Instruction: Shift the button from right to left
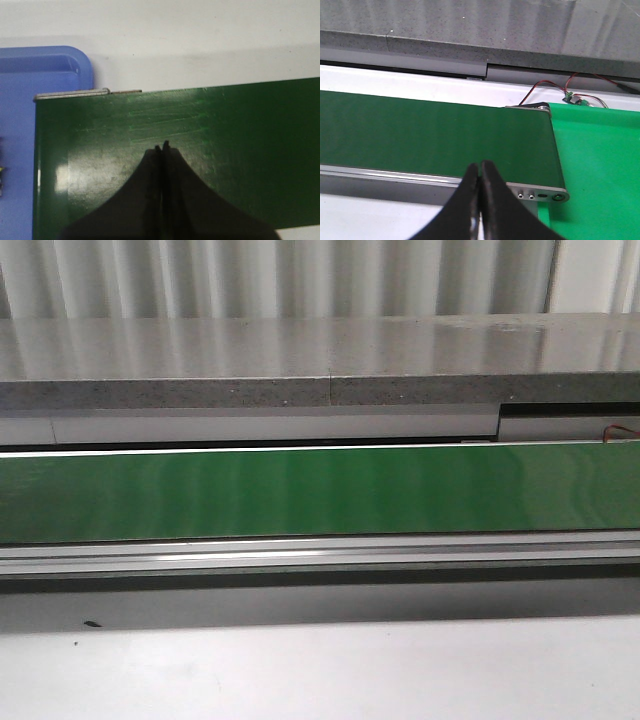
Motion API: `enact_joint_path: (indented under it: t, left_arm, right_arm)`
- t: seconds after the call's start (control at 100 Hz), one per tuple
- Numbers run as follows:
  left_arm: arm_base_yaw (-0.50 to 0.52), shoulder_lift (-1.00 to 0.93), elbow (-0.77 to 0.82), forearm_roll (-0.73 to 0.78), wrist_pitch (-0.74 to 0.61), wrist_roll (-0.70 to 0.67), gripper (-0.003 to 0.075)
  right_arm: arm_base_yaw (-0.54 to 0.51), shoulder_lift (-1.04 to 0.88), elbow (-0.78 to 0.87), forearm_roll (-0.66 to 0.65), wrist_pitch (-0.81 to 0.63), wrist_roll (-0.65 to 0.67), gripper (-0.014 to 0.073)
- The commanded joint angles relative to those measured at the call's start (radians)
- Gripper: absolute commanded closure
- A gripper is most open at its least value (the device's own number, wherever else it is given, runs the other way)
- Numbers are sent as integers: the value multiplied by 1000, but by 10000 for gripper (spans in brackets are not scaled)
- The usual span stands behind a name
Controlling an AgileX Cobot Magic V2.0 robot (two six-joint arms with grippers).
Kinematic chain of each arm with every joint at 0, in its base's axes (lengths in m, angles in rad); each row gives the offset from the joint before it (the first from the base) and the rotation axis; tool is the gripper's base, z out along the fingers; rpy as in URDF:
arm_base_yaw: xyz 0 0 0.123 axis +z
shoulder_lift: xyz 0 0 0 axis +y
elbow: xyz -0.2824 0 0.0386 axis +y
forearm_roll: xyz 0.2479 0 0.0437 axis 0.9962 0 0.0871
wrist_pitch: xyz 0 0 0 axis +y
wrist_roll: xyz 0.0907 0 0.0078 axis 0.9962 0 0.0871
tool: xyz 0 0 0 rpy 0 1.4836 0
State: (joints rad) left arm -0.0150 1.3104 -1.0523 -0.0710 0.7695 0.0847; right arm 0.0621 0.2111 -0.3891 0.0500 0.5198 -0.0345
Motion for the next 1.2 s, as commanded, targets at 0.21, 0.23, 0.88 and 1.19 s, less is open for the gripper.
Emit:
enact_joint_path:
  t: [0.21,0.23,0.88,1.19]
  left_arm:
    - [-10,-309,226,-17,-145,4,741]
    - [-10,-324,244,-17,-153,4,741]
    - [-10,-1109,543,-41,-225,4,741]
    - [-10,-1344,625,7,-161,2,741]
  right_arm:
    - [1,7,-23,-6,-83,-10,662]
    - [1,7,-23,-6,-83,-10,662]
    - [1,7,-23,-6,-83,-10,662]
    - [1,7,-23,-6,-83,-10,662]
